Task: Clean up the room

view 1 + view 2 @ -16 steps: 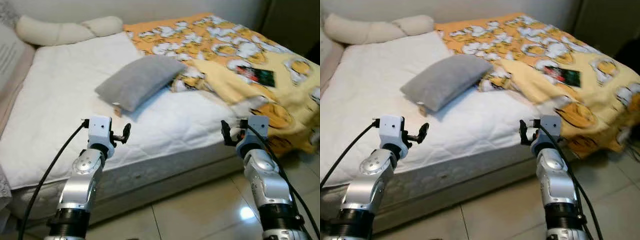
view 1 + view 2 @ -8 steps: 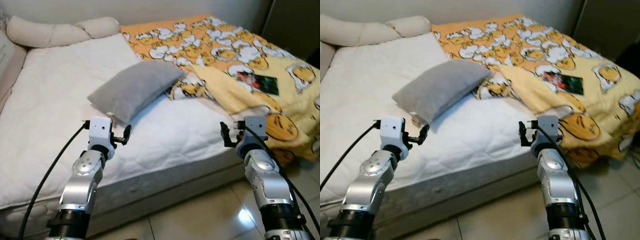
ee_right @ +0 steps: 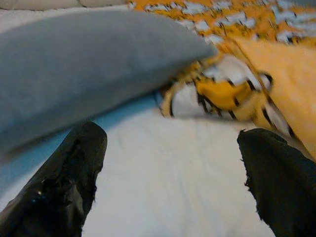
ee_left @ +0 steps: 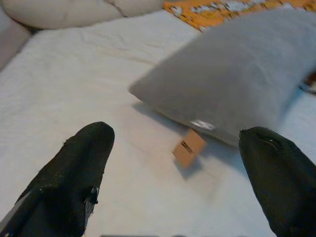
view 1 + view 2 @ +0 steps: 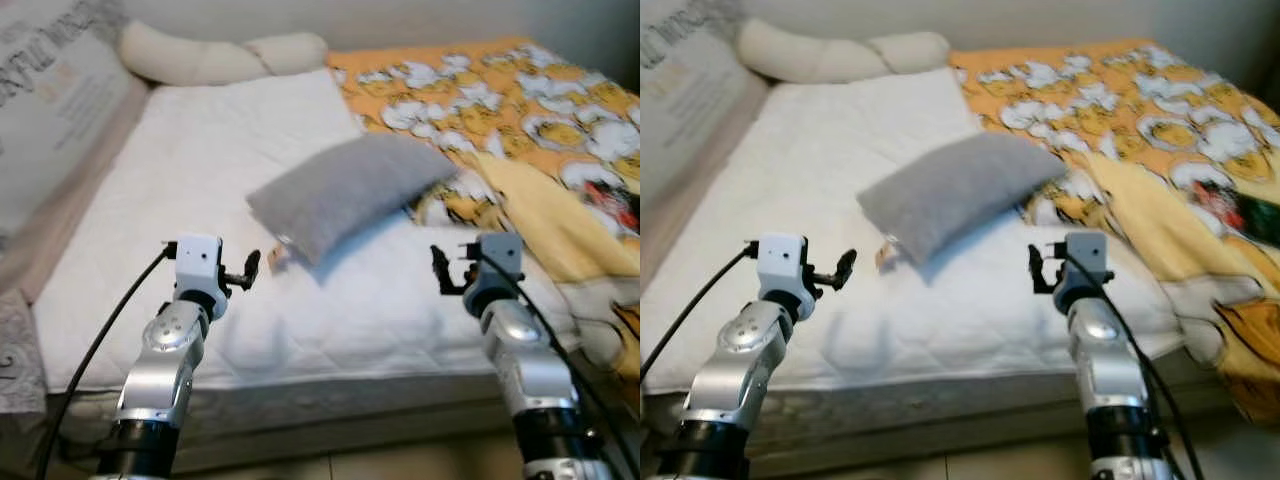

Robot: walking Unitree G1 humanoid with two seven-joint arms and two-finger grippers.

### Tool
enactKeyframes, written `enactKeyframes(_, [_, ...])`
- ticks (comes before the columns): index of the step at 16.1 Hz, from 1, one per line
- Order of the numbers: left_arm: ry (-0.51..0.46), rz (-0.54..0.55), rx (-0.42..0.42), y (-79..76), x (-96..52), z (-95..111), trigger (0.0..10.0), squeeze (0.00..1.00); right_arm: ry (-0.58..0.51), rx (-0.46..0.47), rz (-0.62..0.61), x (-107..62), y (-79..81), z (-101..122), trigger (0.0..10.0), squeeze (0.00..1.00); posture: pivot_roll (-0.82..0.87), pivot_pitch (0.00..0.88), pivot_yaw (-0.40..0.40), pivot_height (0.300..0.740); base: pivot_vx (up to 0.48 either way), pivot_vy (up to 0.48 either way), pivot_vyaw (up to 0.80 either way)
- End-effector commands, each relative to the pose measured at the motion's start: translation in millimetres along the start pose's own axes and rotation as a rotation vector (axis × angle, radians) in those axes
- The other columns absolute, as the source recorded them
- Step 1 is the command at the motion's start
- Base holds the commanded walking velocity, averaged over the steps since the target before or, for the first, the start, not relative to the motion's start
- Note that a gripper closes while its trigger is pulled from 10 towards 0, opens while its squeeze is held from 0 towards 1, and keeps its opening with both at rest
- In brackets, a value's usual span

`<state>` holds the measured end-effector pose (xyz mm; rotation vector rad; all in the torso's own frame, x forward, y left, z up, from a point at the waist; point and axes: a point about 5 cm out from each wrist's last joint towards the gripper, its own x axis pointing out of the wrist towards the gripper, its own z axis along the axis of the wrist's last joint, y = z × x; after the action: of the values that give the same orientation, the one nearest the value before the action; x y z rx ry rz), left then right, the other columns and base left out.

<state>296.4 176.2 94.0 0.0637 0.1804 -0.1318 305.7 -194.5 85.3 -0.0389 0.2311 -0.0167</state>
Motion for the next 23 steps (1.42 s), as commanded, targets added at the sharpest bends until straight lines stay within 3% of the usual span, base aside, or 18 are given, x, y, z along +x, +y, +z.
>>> enactKeyframes(1, [-0.008, 0.023, 0.011, 7.1, -0.3, 3.2, 10.0, 0.00, -0.015, 0.012, 0.025, 1.7, 5.9, 3.7, 10.0, 0.00, -0.01, 0.000, 0.048, 0.740, 0.360, 0.000, 0.00])
enactKeyframes(6, [-0.010, 0.022, 0.008, 5.8, -0.9, 1.7, 10.0, 0.00, -0.013, -0.009, 0.034, 1.0, 5.5, 2.8, 10.0, 0.00, -0.01, 0.000, 0.047, 0.740, 0.345, 0.000, 0.00])
enactKeyframes(9, [-0.011, 0.022, 0.010, 5.6, -1.6, 0.9, 10.0, 0.00, -0.019, -0.058, 0.112, -0.7, 12.7, 3.1, 10.0, 0.00, -0.01, 0.000, 0.047, 0.740, 0.338, 0.000, 0.27])
enactKeyframes(11, [-0.012, 0.018, 0.016, 4.9, -1.8, 0.8, 10.0, 0.00, -0.017, -0.011, 0.080, -0.8, 10.3, 1.6, 10.0, 0.00, -0.01, 0.000, 0.047, 0.740, 0.326, 0.000, 0.40])
enactKeyframes(16, [-0.010, 0.013, 0.030, 3.4, -1.9, 0.5, 10.0, 0.00, -0.014, -0.037, 0.081, -0.4, 9.2, 0.8, 10.0, 0.00, -0.01, 0.000, 0.048, 0.740, 0.271, 0.000, 0.00])
enactKeyframes(22, [-0.007, -0.003, 0.023, 1.0, -2.5, -0.4, 10.0, 0.00, 0.001, -0.017, 0.091, -2.1, 9.7, -3.0, 10.0, 0.00, -0.01, 0.000, 0.048, 0.740, 0.000, 0.000, 0.00])
enactKeyframes(23, [-0.003, -0.021, 0.032, -0.4, -3.0, -1.1, 10.0, 0.00, -0.004, 0.001, 0.100, -2.8, 10.2, -3.0, 10.0, 0.32, -0.01, 0.000, 0.048, 0.740, 0.000, 0.000, 0.00])
